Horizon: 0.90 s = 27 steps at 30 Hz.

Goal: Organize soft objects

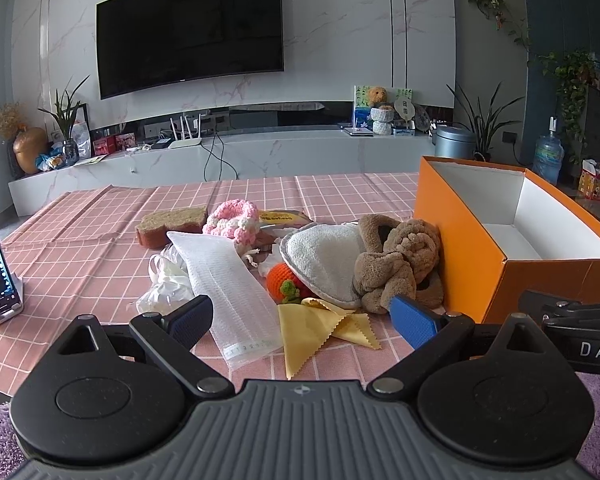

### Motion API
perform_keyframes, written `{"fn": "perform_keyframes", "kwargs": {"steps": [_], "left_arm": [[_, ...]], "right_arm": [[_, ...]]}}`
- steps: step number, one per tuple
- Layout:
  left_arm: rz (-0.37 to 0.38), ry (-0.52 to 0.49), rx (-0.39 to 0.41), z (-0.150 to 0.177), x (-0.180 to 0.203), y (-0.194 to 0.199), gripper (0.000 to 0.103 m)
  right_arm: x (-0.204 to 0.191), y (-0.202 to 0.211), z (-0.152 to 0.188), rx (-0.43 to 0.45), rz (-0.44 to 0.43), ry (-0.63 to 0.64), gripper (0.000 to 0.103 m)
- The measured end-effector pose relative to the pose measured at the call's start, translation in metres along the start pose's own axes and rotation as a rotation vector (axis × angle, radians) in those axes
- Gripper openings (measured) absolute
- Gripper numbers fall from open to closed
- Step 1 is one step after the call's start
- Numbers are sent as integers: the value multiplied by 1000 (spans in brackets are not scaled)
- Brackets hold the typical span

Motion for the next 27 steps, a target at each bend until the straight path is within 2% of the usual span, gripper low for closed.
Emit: {"fn": "perform_keyframes", "kwargs": {"steps": [27], "left_arm": [[6,0,1,0,2,0,103]], "right_arm": [[0,-4,1,-24,3,-6,101]]}}
Point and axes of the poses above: each gripper's, at about its wrist camera, not at the fingertips, and y roughly against the way its jaws point, x to its right, z to its underside, the point moved 9 cm from there along -y, roughly the way its jaws point, and after that the axes turned 3 degrees about -y, right-handed, at the moved point
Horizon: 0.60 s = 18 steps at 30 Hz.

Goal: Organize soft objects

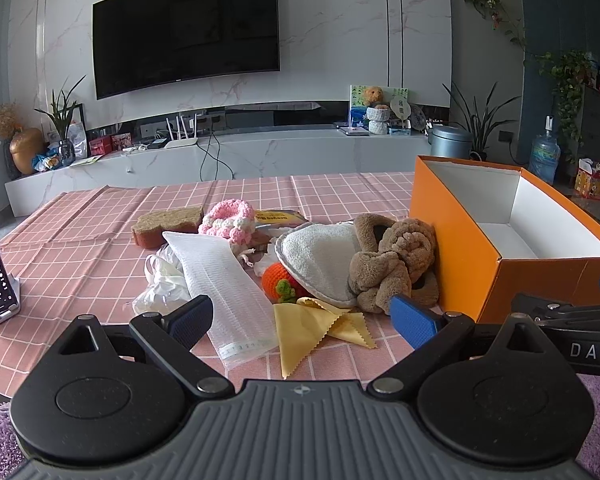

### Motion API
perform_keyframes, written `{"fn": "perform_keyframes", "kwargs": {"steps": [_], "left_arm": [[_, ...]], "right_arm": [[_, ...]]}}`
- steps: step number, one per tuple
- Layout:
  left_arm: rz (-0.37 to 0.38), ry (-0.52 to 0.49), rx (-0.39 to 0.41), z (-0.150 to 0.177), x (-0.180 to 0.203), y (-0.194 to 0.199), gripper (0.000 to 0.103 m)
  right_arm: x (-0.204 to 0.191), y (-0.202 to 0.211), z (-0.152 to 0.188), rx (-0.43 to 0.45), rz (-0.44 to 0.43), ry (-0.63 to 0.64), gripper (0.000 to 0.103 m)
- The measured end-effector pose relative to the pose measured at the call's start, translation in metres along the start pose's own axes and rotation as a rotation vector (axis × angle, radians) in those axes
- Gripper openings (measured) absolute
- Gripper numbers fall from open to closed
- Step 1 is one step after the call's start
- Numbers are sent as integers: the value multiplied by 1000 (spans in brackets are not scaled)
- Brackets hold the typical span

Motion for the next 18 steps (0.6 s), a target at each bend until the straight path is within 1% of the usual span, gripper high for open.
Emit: {"fn": "perform_keyframes", "kwargs": {"steps": [18], "left_arm": [[7,-4,1,2,5,0,103]], "right_arm": [[2,0,3,-9,2,-3,101]]}}
Point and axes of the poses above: each gripper's, at about its wrist camera, not at the fingertips, and y roughly against the way its jaws point, x to its right, z to its underside, the point moved 9 cm from there along -y, roughly the way its jaws point, and after that the axes turned 3 degrees about -y, right-handed, at the moved point
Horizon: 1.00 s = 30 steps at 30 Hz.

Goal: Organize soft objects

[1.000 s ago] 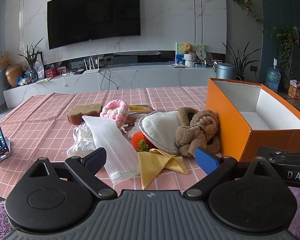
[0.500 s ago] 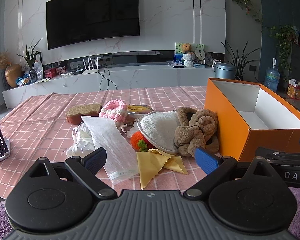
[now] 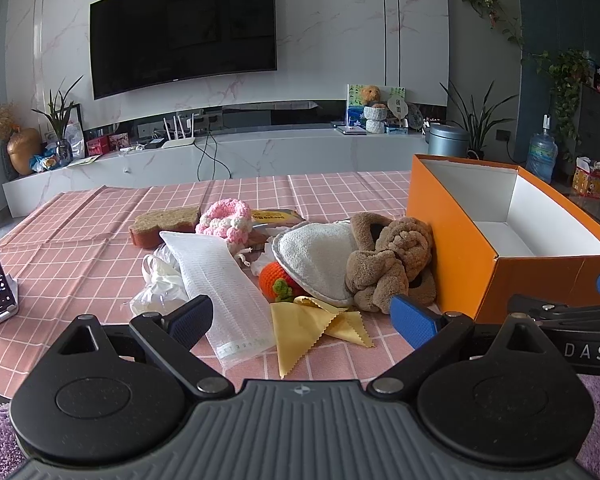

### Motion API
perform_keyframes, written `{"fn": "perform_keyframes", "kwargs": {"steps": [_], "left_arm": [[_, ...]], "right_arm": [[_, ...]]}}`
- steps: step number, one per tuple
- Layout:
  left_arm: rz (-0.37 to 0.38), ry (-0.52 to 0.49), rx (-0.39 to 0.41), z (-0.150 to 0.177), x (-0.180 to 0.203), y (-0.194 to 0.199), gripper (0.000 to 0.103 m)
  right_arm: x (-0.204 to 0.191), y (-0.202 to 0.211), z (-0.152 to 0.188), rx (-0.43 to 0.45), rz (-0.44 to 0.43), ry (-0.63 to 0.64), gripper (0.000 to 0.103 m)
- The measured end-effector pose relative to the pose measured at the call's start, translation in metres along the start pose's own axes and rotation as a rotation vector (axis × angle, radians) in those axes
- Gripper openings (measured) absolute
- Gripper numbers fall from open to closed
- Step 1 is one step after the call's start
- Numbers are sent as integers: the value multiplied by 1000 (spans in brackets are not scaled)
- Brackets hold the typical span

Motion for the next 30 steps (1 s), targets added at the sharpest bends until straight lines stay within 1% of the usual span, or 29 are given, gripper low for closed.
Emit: {"fn": "perform_keyframes", "kwargs": {"steps": [5,9,10,12,15,17,20,23,25,28,30], "left_arm": [[11,-8,5,0,2,1,103],[3,-7,10,-1,-1,3,103],[8,-4,11,-1,-2,3,103],[22,1,5,-1,-3,3,99],[52,8,-2,-1,-3,2,99],[70,2,-7,-1,-2,1,98],[73,11,-8,-3,-5,0,98],[81,35,5,-7,-11,-1,97],[98,35,-2,-10,-14,-4,95],[106,49,-17,-11,-23,-11,94],[102,48,-28,-11,-30,-16,94]], "right_arm": [[-1,0,0,-2,-1,4,101],[-1,0,-1,-1,-8,-3,101],[0,1,-1,1,-7,-4,101],[-1,2,-3,13,-11,2,101],[-6,6,-6,47,-24,24,100],[-10,9,-9,70,-42,38,100],[-15,9,-16,94,-65,54,100],[-21,9,-22,110,-92,78,100],[-26,7,-27,117,-114,93,100],[-37,6,-32,143,-148,135,97],[-46,7,-37,171,-175,185,93]]}}
Point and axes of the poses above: each gripper's, at about its wrist camera, not at the fingertips, and y roughly against the way its jaws point, x to its right, z to its underside, the point moved 9 cm from there along -y, roughly the way its jaws point, and after that the axes turned 3 degrees about -y, right-handed, at the moved point
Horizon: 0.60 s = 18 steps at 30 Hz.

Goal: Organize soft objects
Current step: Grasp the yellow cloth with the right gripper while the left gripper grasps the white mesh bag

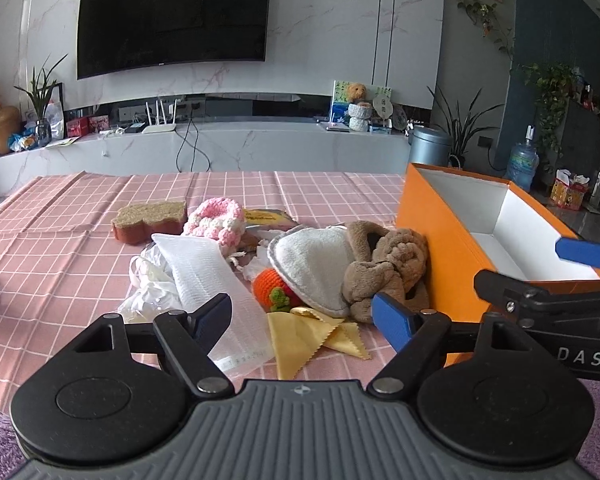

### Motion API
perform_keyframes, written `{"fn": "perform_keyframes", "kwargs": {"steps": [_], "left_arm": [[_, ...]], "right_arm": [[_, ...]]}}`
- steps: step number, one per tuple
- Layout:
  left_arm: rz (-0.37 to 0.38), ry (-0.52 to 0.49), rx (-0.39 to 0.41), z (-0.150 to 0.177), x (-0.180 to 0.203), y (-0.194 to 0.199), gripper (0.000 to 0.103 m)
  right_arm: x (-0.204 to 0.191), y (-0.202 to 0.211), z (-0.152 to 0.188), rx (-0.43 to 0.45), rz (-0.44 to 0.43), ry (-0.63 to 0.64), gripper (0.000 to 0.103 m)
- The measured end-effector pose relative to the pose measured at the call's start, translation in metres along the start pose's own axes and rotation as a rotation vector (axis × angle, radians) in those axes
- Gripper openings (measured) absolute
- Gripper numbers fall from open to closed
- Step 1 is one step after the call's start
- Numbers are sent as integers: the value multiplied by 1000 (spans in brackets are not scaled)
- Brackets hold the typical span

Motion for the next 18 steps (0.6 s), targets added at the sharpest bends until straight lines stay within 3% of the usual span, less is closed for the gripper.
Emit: {"fn": "perform_keyframes", "kwargs": {"steps": [5,13,15,18], "left_arm": [[-5,28,-30,5,-20,-8,94],[-5,103,-104,16,-49,-25,53],[-4,141,-113,18,-57,-29,52],[-29,188,-122,18,-70,-37,52]], "right_arm": [[-19,-12,-7,15,-89,57,84],[-45,-54,-13,-43,-179,87,67],[-51,-64,-13,-66,-198,104,55],[-60,-80,-11,-105,-222,112,46]]}}
Point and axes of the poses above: each gripper's, at about its wrist camera, not at the fingertips, and y roughly against the way its jaws point, x to its right, z to its underside, the point moved 9 cm from there along -y, roughly the way its jaws point, and after that the axes turned 3 degrees about -y, right-handed, at the moved point
